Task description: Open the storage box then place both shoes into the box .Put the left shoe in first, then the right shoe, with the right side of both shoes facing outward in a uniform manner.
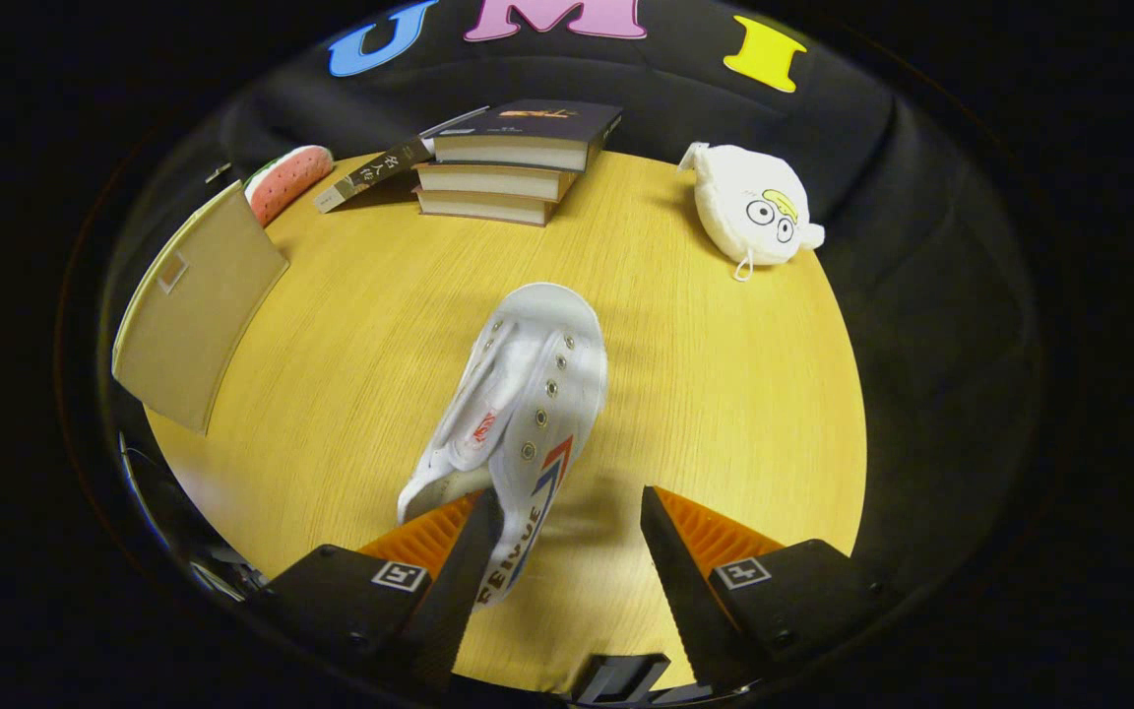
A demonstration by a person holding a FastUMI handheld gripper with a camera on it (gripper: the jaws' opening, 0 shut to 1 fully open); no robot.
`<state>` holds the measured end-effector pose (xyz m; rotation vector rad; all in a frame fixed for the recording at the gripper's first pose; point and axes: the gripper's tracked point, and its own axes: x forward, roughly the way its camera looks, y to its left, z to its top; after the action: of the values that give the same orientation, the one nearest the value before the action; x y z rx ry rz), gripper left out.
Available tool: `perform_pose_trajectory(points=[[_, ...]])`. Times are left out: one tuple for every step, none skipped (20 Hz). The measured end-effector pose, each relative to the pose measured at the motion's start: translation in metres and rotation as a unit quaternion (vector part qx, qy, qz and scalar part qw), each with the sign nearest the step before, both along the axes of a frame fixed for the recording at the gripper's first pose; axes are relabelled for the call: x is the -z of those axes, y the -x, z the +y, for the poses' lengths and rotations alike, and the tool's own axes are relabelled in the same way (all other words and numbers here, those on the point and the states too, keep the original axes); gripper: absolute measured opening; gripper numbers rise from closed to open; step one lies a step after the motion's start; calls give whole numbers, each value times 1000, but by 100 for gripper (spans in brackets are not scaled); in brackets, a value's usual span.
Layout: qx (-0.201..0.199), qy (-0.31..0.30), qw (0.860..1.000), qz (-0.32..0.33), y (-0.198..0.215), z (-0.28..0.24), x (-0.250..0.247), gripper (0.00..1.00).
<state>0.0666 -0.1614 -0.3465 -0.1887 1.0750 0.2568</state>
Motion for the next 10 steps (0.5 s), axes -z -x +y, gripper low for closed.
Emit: perform_pose_trajectory(points=[[12,-11,1000,8,-3,1,5,87],[28,-27,999,16,-6,5,8,83],[44,-55,997,27,-7,14,9,78],[61,-75,995,39,-7,21,12,60],[66,-77,994,46,-6,19,19,53],[74,-85,993,46,-9,21,16,46],[90,-89,991,46,-10,17,16,39],[119,-98,987,44,-10,13,15,32],[141,-108,983,42,-12,12,13,22],[148,-114,982,39,-11,11,15,11]])
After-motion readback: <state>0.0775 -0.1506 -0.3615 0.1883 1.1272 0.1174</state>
